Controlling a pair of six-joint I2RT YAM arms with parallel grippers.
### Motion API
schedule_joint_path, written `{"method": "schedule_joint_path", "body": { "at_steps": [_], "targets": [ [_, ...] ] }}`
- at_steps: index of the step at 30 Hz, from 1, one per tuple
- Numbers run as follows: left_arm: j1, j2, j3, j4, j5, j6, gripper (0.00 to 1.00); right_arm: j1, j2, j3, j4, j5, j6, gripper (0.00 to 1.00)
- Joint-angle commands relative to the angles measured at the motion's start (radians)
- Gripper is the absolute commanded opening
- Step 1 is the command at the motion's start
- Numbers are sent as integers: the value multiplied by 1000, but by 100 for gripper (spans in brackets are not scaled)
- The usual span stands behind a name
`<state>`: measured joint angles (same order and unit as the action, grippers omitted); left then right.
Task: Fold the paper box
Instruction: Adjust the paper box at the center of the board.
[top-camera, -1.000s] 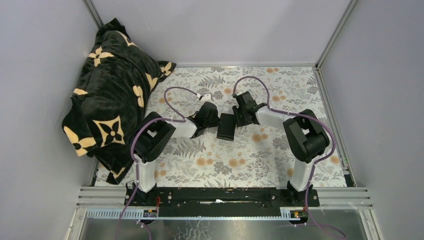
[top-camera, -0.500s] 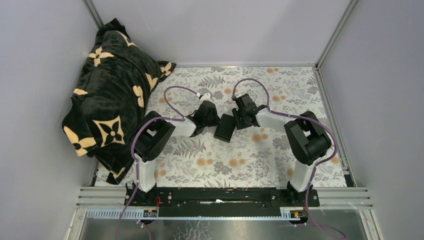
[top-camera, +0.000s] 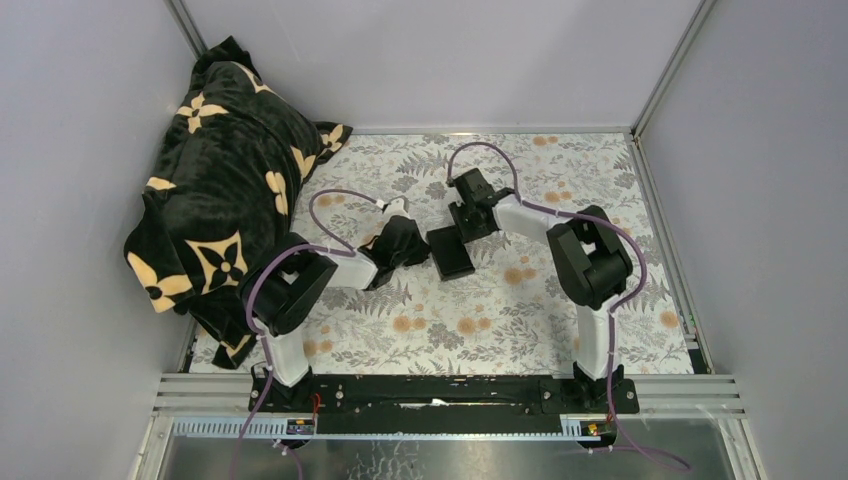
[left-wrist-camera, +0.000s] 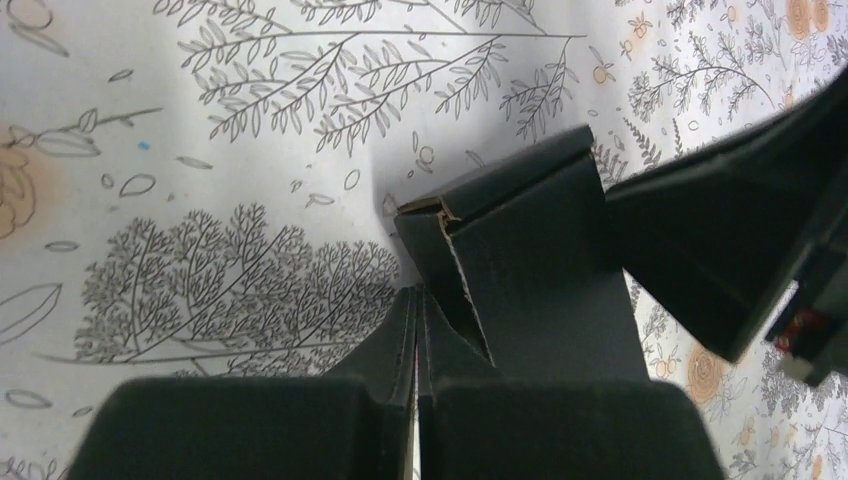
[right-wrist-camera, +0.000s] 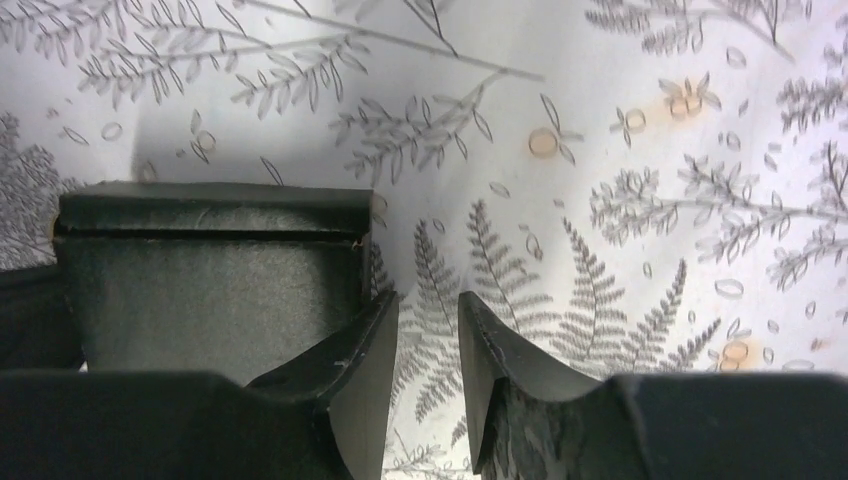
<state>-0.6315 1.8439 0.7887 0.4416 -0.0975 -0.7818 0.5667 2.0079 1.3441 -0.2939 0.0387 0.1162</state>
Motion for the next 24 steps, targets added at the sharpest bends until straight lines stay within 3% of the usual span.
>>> {"method": "schedule_joint_path", "body": {
  "at_steps": [1, 10, 15, 24],
  "targets": [
    [-63, 11, -57, -38, 168, -50, 0, 56, 88, 111, 74, -245, -5, 39],
    [-114, -13, -114, -6, 166, -94, 0, 55, 141, 199, 72, -372, -110, 42],
    [-170, -15, -153, 10, 140, -125, 0, 43, 134, 191, 52, -349, -202, 46],
    [-181, -56, -171, -45, 89, -117, 0, 7, 74, 110, 103, -313, -157, 50]
  ]
}}
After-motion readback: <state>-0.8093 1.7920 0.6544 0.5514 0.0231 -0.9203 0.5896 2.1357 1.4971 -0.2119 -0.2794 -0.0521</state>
